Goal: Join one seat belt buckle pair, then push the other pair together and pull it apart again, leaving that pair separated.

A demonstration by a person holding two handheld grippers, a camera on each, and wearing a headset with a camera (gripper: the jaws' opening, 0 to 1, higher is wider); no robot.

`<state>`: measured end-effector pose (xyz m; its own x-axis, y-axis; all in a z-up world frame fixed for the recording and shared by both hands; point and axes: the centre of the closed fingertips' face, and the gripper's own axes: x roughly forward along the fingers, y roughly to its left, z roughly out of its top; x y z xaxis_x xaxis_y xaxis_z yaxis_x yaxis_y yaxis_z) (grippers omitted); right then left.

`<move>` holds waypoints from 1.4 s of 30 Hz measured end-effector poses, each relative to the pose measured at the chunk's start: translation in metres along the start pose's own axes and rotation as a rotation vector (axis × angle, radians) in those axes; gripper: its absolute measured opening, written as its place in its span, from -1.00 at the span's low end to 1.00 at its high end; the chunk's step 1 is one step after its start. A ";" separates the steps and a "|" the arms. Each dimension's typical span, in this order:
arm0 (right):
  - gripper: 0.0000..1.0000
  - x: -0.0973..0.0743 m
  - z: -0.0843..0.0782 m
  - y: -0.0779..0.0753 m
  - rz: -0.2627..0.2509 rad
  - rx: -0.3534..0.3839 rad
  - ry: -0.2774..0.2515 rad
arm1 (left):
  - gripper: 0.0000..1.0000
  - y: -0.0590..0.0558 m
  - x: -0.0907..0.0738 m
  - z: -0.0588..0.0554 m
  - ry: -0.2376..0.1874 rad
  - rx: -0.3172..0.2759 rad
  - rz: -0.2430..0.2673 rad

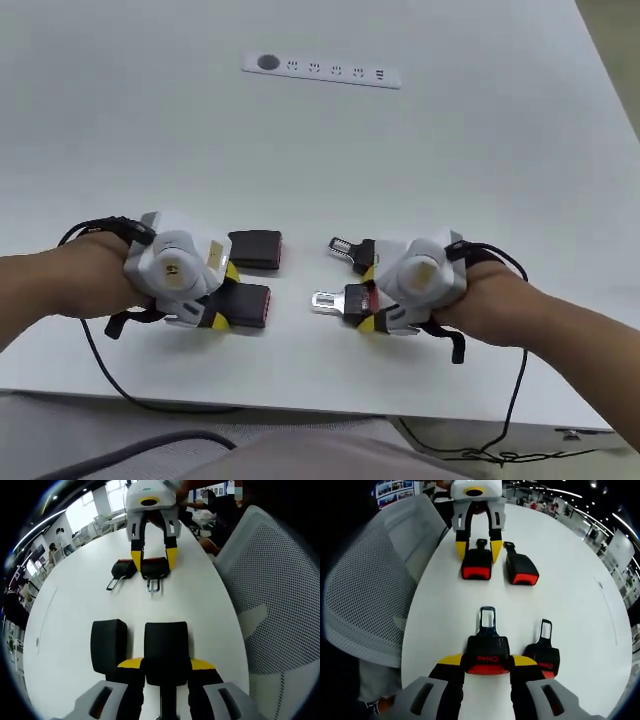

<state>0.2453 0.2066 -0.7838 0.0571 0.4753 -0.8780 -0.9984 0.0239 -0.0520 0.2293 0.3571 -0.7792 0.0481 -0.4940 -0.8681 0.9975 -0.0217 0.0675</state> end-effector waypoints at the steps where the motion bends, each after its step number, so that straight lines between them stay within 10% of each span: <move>1: -0.35 0.000 0.000 0.001 0.001 0.006 0.000 | -0.32 0.000 0.000 0.000 -0.001 0.003 -0.001; 26: -0.36 0.000 0.001 0.011 -0.001 0.063 -0.023 | -0.33 0.001 0.002 -0.001 0.033 -0.041 -0.001; 42: -0.36 0.018 0.036 0.018 0.013 0.037 -0.033 | -0.33 0.000 0.001 0.001 0.043 -0.045 -0.004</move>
<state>0.2278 0.2475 -0.7830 0.0443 0.5044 -0.8624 -0.9985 0.0493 -0.0225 0.2289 0.3556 -0.7796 0.0457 -0.4566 -0.8885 0.9989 0.0166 0.0428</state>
